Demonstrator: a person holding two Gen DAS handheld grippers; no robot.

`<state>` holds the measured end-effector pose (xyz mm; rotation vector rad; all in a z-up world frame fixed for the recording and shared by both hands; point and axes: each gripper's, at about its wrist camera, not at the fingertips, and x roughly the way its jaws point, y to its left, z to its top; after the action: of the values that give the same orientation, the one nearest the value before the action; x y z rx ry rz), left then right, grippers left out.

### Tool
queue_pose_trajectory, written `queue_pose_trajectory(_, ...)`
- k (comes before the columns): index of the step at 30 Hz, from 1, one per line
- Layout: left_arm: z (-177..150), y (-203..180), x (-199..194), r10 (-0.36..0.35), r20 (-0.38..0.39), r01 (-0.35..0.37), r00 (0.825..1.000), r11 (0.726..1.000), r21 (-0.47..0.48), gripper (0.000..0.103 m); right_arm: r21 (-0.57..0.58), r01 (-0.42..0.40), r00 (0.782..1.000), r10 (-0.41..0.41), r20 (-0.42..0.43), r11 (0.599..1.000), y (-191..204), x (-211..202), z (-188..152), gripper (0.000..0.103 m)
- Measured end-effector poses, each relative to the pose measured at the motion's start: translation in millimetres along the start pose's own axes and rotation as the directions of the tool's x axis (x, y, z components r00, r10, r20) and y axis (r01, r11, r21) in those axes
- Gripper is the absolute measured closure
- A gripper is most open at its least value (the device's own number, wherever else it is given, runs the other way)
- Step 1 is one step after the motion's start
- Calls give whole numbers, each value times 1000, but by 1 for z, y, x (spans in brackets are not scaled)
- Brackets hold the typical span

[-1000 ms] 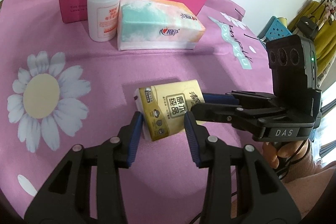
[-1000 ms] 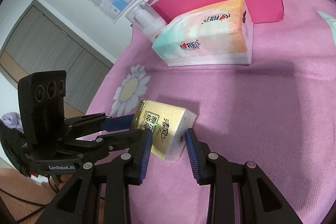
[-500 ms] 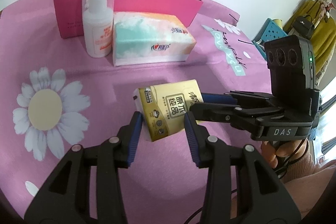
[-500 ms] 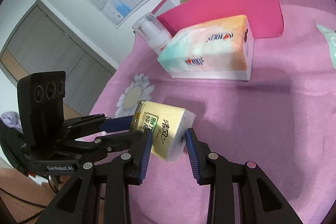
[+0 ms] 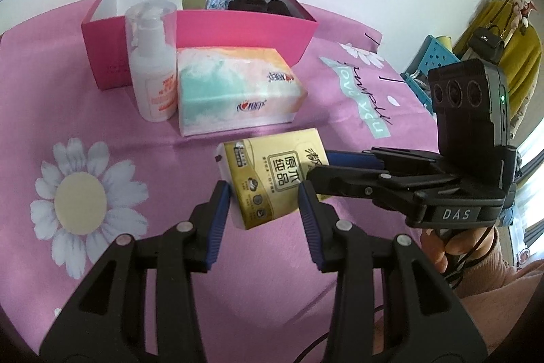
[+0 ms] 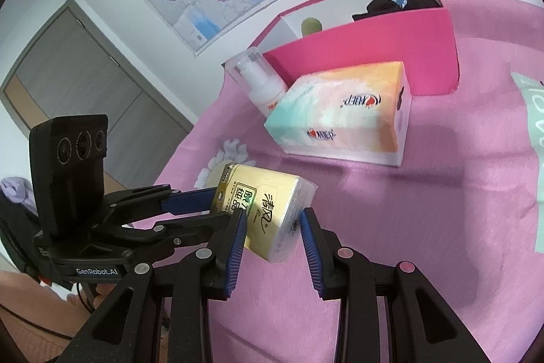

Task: Organize soft objects
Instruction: 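Lift the gold tissue pack and carry it toward the pink box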

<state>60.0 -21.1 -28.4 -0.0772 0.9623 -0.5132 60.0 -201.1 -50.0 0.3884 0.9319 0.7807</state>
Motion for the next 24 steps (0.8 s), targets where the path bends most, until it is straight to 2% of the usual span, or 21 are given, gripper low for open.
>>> queue_pose_trajectory(24,19,-1,-10,-2,61,1,998,1000,27,60,-55,9,999,-6,50,998,9,-19,21,69)
